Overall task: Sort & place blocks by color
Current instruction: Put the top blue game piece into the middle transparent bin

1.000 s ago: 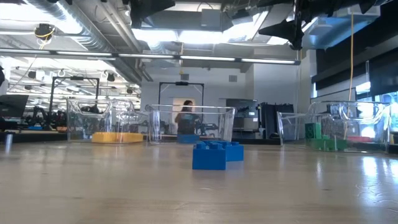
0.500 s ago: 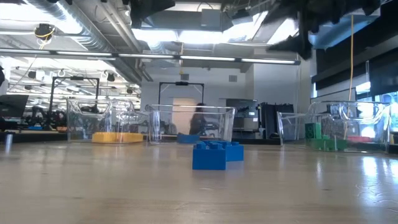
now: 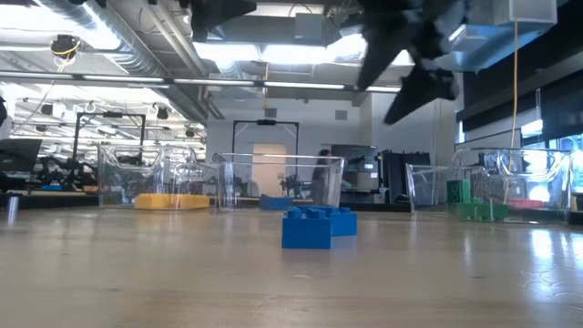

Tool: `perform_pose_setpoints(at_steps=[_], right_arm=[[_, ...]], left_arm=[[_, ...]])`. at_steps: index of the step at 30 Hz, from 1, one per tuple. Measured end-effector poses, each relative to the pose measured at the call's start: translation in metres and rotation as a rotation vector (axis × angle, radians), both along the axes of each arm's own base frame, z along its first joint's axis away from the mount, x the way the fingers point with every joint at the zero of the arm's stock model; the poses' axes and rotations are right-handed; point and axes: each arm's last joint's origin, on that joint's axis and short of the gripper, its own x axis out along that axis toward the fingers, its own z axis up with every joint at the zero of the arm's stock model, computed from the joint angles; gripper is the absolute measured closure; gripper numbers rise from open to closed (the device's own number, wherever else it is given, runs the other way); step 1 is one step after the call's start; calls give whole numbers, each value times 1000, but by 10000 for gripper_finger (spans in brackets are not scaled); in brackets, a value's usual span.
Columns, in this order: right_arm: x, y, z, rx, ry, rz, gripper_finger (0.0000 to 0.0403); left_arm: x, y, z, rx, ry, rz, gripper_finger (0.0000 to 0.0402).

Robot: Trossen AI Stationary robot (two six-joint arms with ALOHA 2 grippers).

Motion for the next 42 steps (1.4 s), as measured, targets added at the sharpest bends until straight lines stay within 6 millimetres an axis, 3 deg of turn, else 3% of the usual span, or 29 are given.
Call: perform_pose_setpoints(at_steps=[6,11,17,29,33,40,42], right_arm=[[59,29,-28,15,66,-47,79],[91,42,-52,-19,189,-45,79],[104,45,-73,-64,369,-71,79],[109,46,-89,-51,399,-111,83],[109,46,-92,-42,407,-115,120],[109,46,-93,-38,417,-100,270],[109,46,-93,-50,420,-66,278]], left_arm=[[0,0,0,0,1,2,128],[0,0,0,0,1,2,128],[0,0,0,0,1,2,128],[0,0,0,-1,1,1,128],[0,0,0,-1,1,1,128],[0,0,0,-1,1,1,128],[0,0,0,-1,1,1,128]])
